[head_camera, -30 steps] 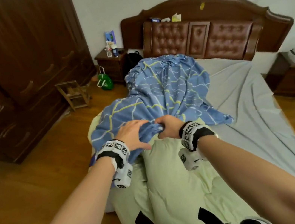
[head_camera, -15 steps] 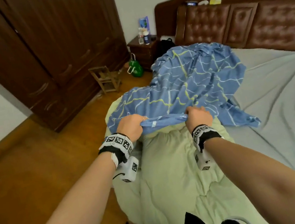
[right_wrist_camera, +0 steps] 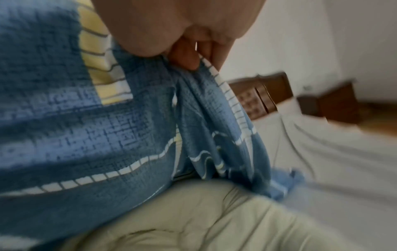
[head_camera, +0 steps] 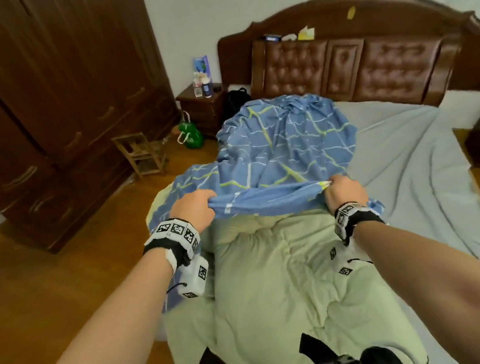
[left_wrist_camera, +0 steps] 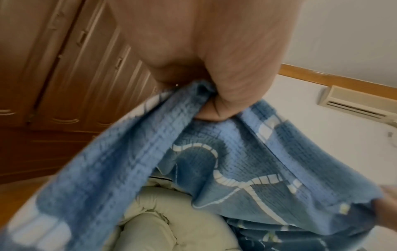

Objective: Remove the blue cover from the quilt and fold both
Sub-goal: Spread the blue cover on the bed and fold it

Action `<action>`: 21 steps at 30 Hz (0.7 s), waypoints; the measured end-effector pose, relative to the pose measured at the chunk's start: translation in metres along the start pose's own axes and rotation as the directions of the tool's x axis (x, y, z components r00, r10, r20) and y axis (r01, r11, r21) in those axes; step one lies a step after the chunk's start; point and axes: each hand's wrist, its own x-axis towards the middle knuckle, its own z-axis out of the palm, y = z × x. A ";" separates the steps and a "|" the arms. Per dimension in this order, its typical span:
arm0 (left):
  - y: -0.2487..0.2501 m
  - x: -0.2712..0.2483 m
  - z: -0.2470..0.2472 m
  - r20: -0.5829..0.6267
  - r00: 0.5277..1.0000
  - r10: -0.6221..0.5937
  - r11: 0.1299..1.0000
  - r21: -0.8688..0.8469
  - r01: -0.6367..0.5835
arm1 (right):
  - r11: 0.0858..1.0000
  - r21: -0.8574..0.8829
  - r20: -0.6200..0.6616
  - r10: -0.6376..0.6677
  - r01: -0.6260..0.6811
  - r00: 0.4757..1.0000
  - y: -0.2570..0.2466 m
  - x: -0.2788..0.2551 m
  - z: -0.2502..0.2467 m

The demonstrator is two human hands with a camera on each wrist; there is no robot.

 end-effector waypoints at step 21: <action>0.146 -0.033 0.112 0.213 0.846 0.488 0.866 -0.238 -0.440 | 0.976 -0.173 0.339 -0.071 0.136 0.938 0.055 -0.118 -0.053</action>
